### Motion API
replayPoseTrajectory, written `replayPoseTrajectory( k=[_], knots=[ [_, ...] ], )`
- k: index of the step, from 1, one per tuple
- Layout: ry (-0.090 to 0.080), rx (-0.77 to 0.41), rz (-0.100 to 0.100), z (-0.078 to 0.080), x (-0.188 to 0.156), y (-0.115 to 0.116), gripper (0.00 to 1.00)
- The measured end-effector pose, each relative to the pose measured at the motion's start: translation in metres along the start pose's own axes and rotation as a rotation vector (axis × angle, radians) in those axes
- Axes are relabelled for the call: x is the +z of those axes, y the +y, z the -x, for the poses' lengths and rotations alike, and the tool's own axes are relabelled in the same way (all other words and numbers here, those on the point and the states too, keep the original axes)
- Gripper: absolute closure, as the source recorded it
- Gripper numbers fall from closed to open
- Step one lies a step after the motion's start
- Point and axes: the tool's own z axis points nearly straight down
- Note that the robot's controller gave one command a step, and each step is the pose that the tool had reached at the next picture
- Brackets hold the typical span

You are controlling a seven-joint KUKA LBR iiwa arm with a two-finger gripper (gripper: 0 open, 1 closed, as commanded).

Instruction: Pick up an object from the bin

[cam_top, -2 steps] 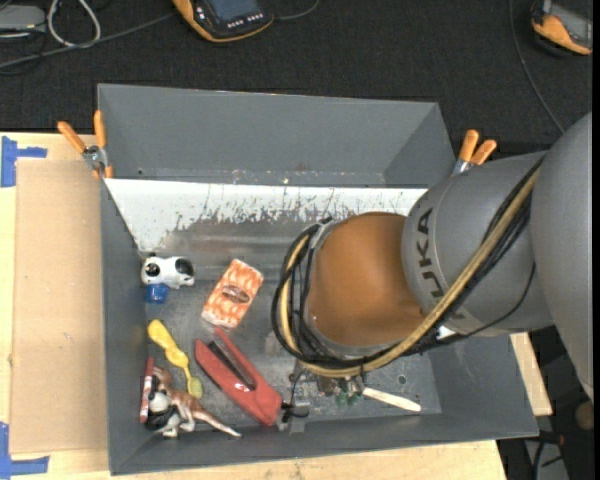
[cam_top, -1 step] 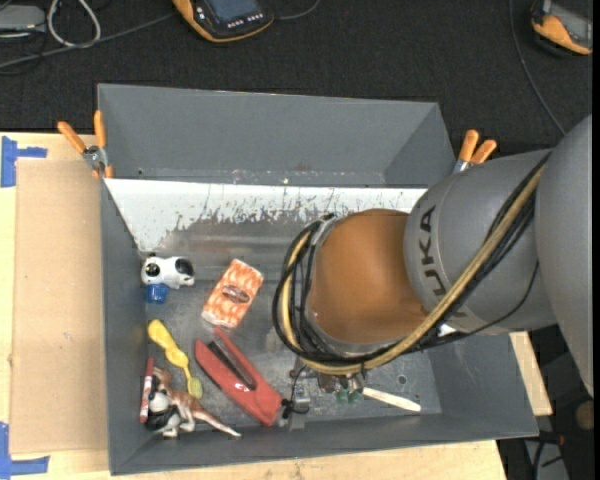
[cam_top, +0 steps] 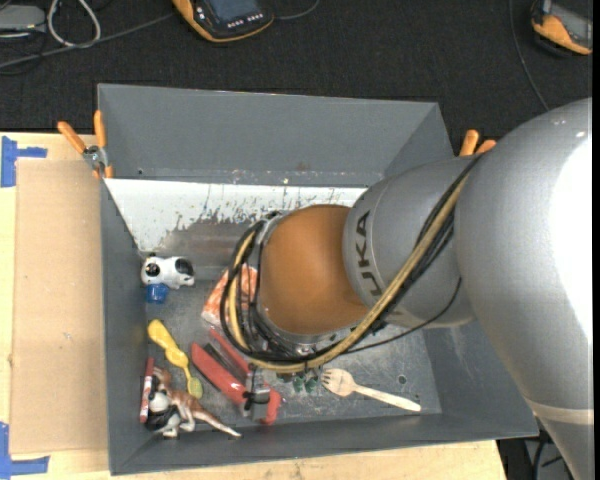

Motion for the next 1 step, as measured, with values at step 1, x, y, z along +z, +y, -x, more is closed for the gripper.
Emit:
replayPoseTrajectory(
  k=[1],
  knots=[
    [-0.015, -0.147, 0.001, 0.0005, 0.0201, 0.0156, 0.00]
  ],
)
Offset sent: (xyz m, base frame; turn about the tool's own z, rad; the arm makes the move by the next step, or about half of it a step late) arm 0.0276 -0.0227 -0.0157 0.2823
